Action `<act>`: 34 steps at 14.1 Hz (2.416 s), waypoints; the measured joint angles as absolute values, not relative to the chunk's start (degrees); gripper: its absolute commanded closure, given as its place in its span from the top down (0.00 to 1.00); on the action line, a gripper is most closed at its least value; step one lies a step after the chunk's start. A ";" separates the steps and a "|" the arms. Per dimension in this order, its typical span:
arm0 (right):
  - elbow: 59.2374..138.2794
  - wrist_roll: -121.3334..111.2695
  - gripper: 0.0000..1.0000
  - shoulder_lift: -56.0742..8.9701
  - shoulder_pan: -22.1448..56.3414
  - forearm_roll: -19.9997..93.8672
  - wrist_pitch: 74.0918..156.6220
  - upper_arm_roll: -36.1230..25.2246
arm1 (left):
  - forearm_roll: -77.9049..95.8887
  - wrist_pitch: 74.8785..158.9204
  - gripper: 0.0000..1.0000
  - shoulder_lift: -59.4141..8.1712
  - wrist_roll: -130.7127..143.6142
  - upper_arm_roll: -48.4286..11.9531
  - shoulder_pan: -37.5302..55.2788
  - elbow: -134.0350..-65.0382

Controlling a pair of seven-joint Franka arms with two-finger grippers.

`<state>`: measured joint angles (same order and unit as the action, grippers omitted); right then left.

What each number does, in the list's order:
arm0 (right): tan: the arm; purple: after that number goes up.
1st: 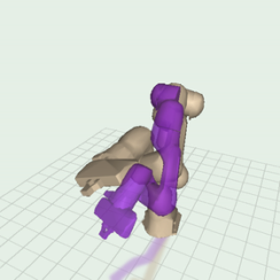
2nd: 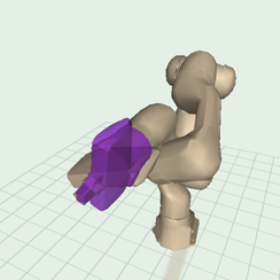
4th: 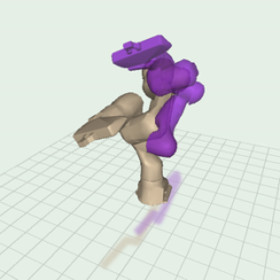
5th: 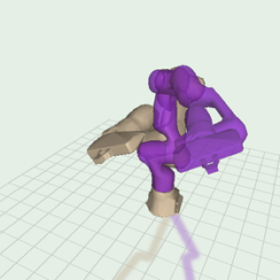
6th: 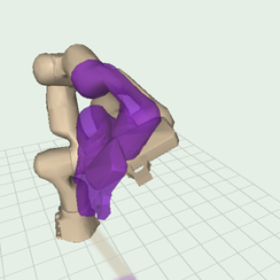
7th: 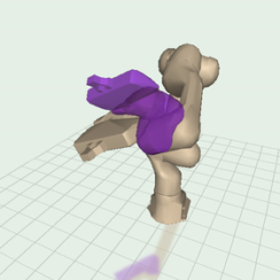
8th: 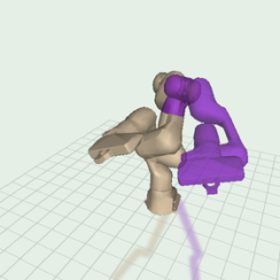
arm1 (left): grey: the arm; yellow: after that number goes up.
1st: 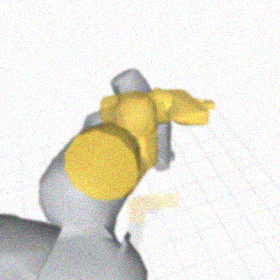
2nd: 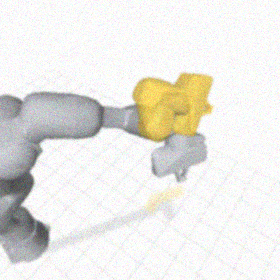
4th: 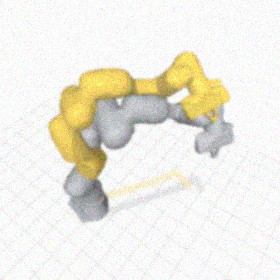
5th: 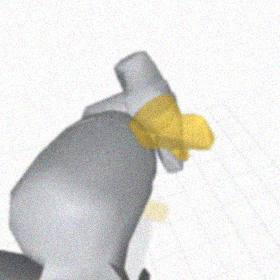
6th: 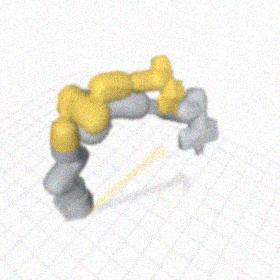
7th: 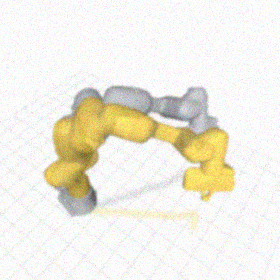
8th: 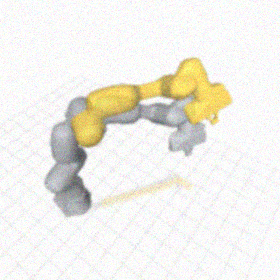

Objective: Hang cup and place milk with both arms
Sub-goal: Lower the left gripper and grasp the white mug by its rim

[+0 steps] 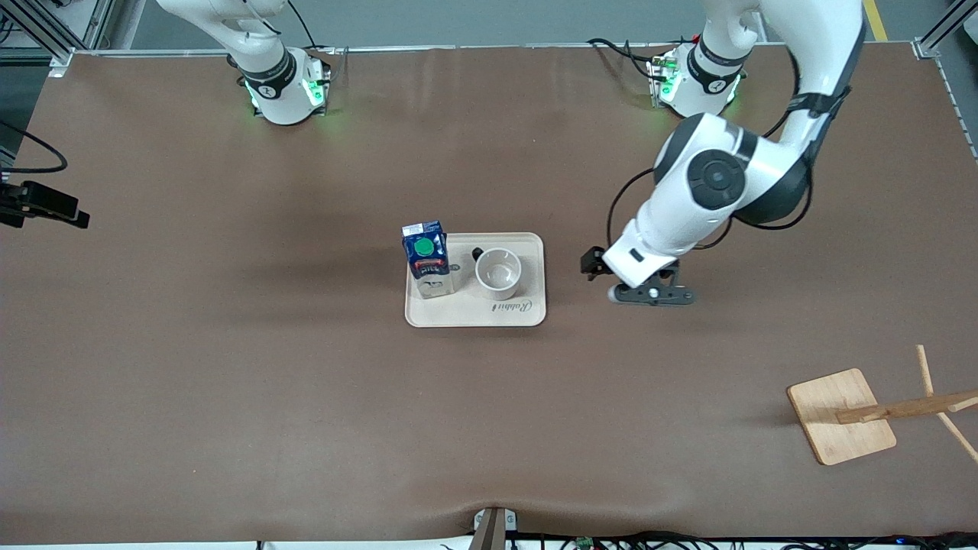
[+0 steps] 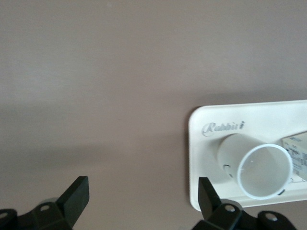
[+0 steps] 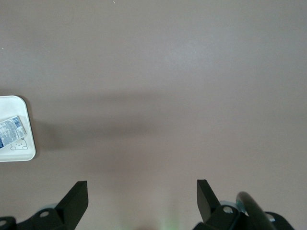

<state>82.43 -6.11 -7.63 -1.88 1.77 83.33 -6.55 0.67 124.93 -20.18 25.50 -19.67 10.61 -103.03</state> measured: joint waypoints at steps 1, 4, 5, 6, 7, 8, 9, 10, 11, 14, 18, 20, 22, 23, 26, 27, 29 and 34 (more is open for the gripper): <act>82.43 -6.11 1.00 -8.02 -1.88 1.77 83.22 -6.56 | 0.63 124.99 0.98 -21.87 25.64 -19.68 11.75 -101.52; 82.43 -6.11 1.00 -8.39 -1.88 1.77 82.90 -6.50 | -2.92 125.36 0.98 -27.14 25.68 -19.67 14.52 -96.91; 82.43 -6.11 1.00 -8.40 -1.88 1.77 82.81 -6.50 | -4.13 125.66 0.98 -28.98 25.70 -19.68 15.32 -95.35; 82.44 -6.11 1.00 -8.41 -1.88 1.77 82.63 -6.50 | -5.30 125.82 0.98 -30.79 25.68 -19.68 16.13 -93.83; 82.44 -6.11 1.00 -8.41 -1.88 1.77 82.21 -6.48 | -6.77 125.88 0.98 -32.54 25.52 -19.69 16.94 -92.43; 82.44 -6.11 1.00 -8.42 -1.88 1.77 81.75 -6.46 | -8.63 125.97 0.98 -34.00 25.15 -19.70 17.70 -91.40; 82.46 -6.11 1.00 -8.46 -1.87 1.77 81.54 -6.45 | -10.23 126.41 0.98 -35.16 24.26 -19.73 18.31 -90.77; 82.50 -6.11 1.00 -8.53 -1.87 1.77 81.52 -6.43 | -11.04 127.24 0.99 -36.03 22.82 -19.78 18.94 -90.35; 82.55 -6.11 1.00 -8.64 -1.82 1.78 81.49 -6.37 | -11.34 127.83 0.98 -36.61 21.33 -19.80 19.61 -90.08; 82.86 -5.96 1.00 -8.97 -0.04 1.86 81.46 -5.96 | -11.57 128.83 0.94 -37.80 16.47 -19.84 21.73 -89.96; 82.98 -3.81 1.00 -9.02 3.39 1.93 81.47 -5.75 | -11.58 133.23 0.82 -39.87 11.42 -19.86 24.30 -89.93; 82.98 -2.34 1.00 -9.02 4.54 2.10 81.53 -5.73 | -11.69 133.58 0.73 -40.34 9.45 -19.86 25.13 -89.84; 82.98 -1.88 1.00 -9.02 4.75 2.37 81.54 -5.75 | -11.71 133.58 0.68 -40.74 6.99 -19.84 25.18 -89.82; 82.98 -1.84 1.00 -9.02 4.74 2.40 81.54 -5.82 | -11.71 133.58 0.55 -40.99 6.39 -19.84 25.23 -89.82; 82.99 -1.80 1.00 -9.02 4.73 2.43 81.54 -5.88 | -11.72 133.58 0.14 -41.55 5.68 -19.83 25.43 -89.79; 83.00 -1.79 1.00 -9.02 4.73 2.43 81.52 -5.88 | -11.72 133.61 0.04 -41.77 5.68 -19.83 25.43 -89.67; 83.01 -1.77 1.00 -9.02 4.73 2.44 81.51 -5.89 | -11.72 133.63 0.00 -42.07 5.68 -19.78 25.43 -89.25; 83.10 -1.72 1.00 -9.02 4.71 2.74 81.50 -5.91 | -11.73 133.69 0.00 -42.04 5.73 -19.64 25.14 -87.52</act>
